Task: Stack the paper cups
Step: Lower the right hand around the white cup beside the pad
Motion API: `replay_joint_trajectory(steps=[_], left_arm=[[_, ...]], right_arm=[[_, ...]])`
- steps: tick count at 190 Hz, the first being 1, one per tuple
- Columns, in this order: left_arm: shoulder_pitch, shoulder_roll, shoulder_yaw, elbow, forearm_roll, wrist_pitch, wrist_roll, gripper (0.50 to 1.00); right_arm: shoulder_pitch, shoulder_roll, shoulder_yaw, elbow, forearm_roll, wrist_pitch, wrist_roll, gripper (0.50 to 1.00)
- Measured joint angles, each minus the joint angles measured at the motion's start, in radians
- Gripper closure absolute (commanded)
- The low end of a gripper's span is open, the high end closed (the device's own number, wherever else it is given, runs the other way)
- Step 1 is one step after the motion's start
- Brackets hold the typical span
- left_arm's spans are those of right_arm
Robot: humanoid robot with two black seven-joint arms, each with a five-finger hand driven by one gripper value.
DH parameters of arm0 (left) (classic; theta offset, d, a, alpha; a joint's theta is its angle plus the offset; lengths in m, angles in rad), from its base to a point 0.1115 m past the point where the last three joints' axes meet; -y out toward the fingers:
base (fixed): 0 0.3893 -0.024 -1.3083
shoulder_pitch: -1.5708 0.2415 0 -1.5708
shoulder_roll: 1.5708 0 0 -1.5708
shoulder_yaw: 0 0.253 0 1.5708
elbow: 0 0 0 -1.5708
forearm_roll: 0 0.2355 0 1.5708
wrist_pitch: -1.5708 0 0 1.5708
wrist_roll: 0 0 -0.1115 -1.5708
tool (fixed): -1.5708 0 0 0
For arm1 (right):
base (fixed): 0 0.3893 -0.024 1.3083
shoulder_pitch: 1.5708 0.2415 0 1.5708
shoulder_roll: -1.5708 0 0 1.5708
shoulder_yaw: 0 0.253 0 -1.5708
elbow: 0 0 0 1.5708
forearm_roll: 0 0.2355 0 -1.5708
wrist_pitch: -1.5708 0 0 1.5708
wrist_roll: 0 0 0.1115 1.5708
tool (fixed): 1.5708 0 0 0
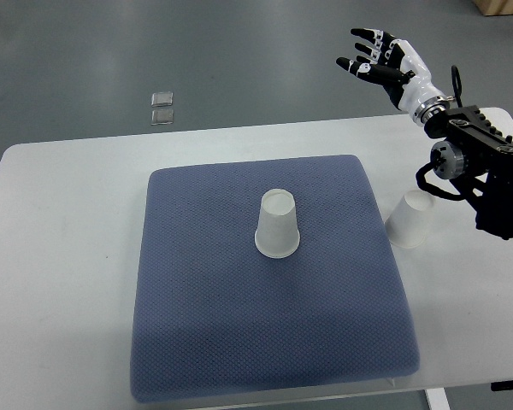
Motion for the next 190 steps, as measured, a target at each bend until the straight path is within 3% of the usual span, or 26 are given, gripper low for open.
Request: replay_joint_trajectory(steps=[64,102,149,190], left_arm=[[0.000,0.000,0.000,0.000,0.000,0.000,0.000,0.500],[0.000,0.000,0.000,0.000,0.000,0.000,0.000,0.500],[0.000,0.000,0.000,0.000,0.000,0.000,0.000,0.500],[0.000,0.000,0.000,0.000,0.000,0.000,0.000,0.500]], right_arm=[[0.046,-0.387,-0.172,0.331,-0.392,0.167,0.003,0.585],[0.067,-0.556,-0.202,0.521,-0.652,0.263,0.009,0.585],[0.094,-0.623,-0.214,0.651,-0.970,0.324,0.009,0.585],[0.095,-0.588,-0.253,0.657,-1.106,0.268,0.007,0.585]])
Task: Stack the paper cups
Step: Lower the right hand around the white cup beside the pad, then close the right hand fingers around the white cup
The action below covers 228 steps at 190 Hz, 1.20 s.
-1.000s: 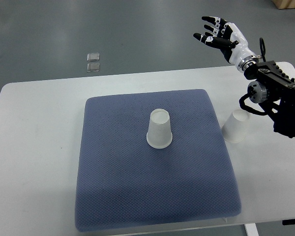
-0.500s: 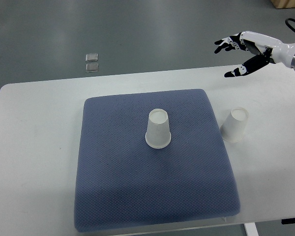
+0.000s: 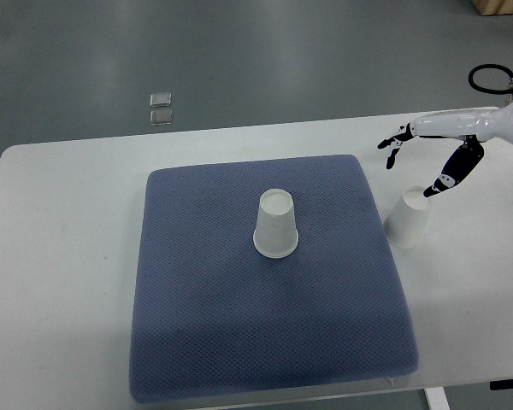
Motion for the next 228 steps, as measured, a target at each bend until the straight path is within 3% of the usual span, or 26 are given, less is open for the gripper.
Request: replay_joint_trajectory(steps=[30,105,228], left_arm=[[0.000,0.000,0.000,0.000,0.000,0.000,0.000,0.500],[0.000,0.000,0.000,0.000,0.000,0.000,0.000,0.500],[0.000,0.000,0.000,0.000,0.000,0.000,0.000,0.500]], right_arm=[[-0.001,0.015,-0.062,0.000,-0.067,-0.079,0.000,0.587],[-0.029,0.058,-0.106,-0.031,-0.098,-0.149,-0.004,0.587],[-0.086,0.126,-0.183,-0.180,-0.122,-0.281,-0.007,0.587]])
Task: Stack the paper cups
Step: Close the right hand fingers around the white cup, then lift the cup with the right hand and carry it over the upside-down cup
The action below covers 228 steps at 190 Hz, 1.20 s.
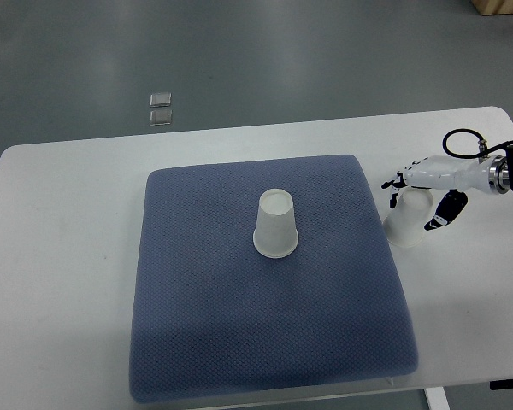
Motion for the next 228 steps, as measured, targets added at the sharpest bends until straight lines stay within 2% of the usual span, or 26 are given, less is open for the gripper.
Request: replay_joint_trajectory(steps=[84,133,149,163,187,195,212,228], left_arm=[[0.000,0.000,0.001,0.000,0.000,0.000,0.000,0.500],[0.000,0.000,0.001,0.000,0.000,0.000,0.000,0.500],[0.000,0.000,0.001,0.000,0.000,0.000,0.000,0.500],[0.000,0.000,0.001,0.000,0.000,0.000,0.000,0.500],[0.000,0.000,0.000,0.000,0.000,0.000,0.000,0.500],[0.000,0.000,0.000,0.000,0.000,0.000,0.000,0.500],[0.000,0.000,0.000,0.000,0.000,0.000,0.000,0.500],[0.000,0.000,0.000,0.000,0.000,0.000,0.000,0.500]], right_arm=[[-0.032,0.044,-0.003,-0.047,0.000,-0.032,-0.001,0.587],[-0.047,0.077,-0.002,-0.091,0.000,-0.052,-0.001,0.609],[-0.048,0.081,-0.002,-0.099,0.000,-0.053,-0.001,0.640],[-0.049,0.081,-0.003,-0.103,0.000,-0.054,-0.001,0.697],[-0.049,0.081,-0.005,-0.106,0.000,-0.053,-0.001,0.738],[-0.049,0.081,-0.006,-0.106,0.000,-0.051,-0.001,0.783],[-0.049,0.081,-0.006,-0.107,0.000,-0.046,-0.001,0.842],[-0.049,0.081,-0.006,-0.107,0.000,-0.044,-0.001,0.850]])
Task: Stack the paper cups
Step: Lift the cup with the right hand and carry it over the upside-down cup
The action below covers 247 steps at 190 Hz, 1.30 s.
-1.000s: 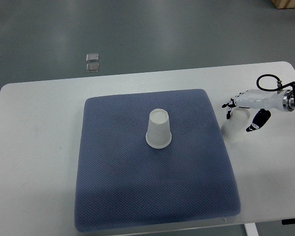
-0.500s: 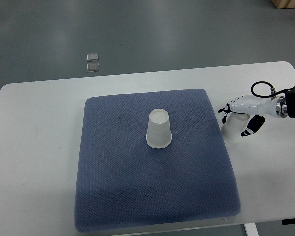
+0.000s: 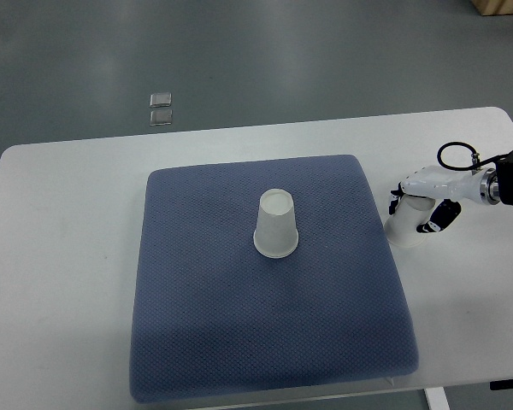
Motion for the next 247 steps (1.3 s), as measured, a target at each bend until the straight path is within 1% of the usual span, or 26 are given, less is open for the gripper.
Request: replay_joint_trajectory(steps=[72,124,186,247], left_arm=[[0.000,0.000,0.000,0.000,0.000,0.000,0.000,0.500],[0.000,0.000,0.000,0.000,0.000,0.000,0.000,0.500],[0.000,0.000,0.000,0.000,0.000,0.000,0.000,0.500],[0.000,0.000,0.000,0.000,0.000,0.000,0.000,0.500]], right_arm=[[0.018,0.000,0.003,0.001,0.004,0.002,0.000,0.848],[0.089,-0.022,0.005,0.012,0.014,0.015,0.005,0.848],[0.228,-0.048,0.006,0.097,0.017,0.105,0.008,0.846],[0.409,-0.078,0.011,0.270,0.043,0.248,0.009,0.844]])
